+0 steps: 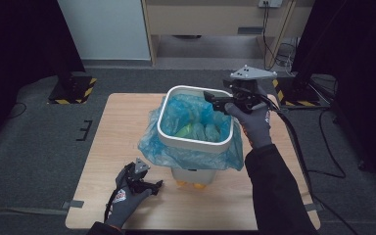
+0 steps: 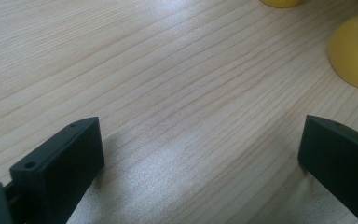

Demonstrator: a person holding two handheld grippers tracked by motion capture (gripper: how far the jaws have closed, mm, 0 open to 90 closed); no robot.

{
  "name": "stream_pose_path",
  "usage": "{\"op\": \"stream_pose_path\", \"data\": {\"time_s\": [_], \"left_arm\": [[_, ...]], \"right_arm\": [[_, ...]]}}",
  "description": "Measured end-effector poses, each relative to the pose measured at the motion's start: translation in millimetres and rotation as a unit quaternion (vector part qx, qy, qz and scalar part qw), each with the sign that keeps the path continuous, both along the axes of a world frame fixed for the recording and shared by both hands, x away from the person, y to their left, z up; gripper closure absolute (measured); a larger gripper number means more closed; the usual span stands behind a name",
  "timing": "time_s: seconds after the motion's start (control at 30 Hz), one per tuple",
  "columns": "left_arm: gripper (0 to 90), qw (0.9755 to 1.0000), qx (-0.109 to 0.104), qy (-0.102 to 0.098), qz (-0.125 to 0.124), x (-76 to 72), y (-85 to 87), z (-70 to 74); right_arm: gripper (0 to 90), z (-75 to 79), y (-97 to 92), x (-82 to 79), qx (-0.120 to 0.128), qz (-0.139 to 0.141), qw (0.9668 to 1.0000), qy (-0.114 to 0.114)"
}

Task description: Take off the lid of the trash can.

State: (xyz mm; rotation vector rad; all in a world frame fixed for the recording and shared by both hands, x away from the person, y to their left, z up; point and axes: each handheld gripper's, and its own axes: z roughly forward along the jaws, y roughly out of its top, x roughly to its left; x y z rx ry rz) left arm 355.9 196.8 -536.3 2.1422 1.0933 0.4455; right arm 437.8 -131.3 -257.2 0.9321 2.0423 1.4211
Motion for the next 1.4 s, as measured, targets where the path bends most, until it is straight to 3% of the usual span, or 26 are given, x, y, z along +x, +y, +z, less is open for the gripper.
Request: {"op": "stream_pose_path", "data": {"time_s": [0.13,0.43,0.5,0.57,0.7,0.87,1.4], "left_arm": [[0.0,1.0000,0.000,0.000,0.000,0.0,0.0,0.0],[0.0,1.0000,0.000,0.000,0.000,0.0,0.0,0.0],[0.0,1.0000,0.000,0.000,0.000,0.0,0.0,0.0],[0.0,1.0000,0.000,0.000,0.000,0.0,0.0,0.0],[0.0,1.0000,0.002,0.001,-0.002,0.2,0.1,0.2],[0.0,1.0000,0.002,0.000,-0.002,0.2,0.0,0.2],[0.0,1.0000,0.002,0.000,-0.002,0.2,0.0,0.2]], "right_arm": [[23.4,-3.0,1.0,0.8,-0.013,-0.002,0.9999,0.005],[29.2,-5.7,2.3,0.2,-0.016,-0.003,0.9999,0.006],[30.7,-6.8,2.1,0.2,-0.009,-0.002,0.9999,0.005],[31.3,-9.6,-1.9,1.5,0.016,0.000,0.9998,0.010],[31.5,-15.2,-1.8,0.9,-0.018,-0.004,0.9998,0.004],[33.2,-13.8,-0.8,1.0,0.000,-0.003,1.0000,0.002],[50.1,-14.4,-0.7,2.3,0.003,0.002,1.0000,0.007]]}}
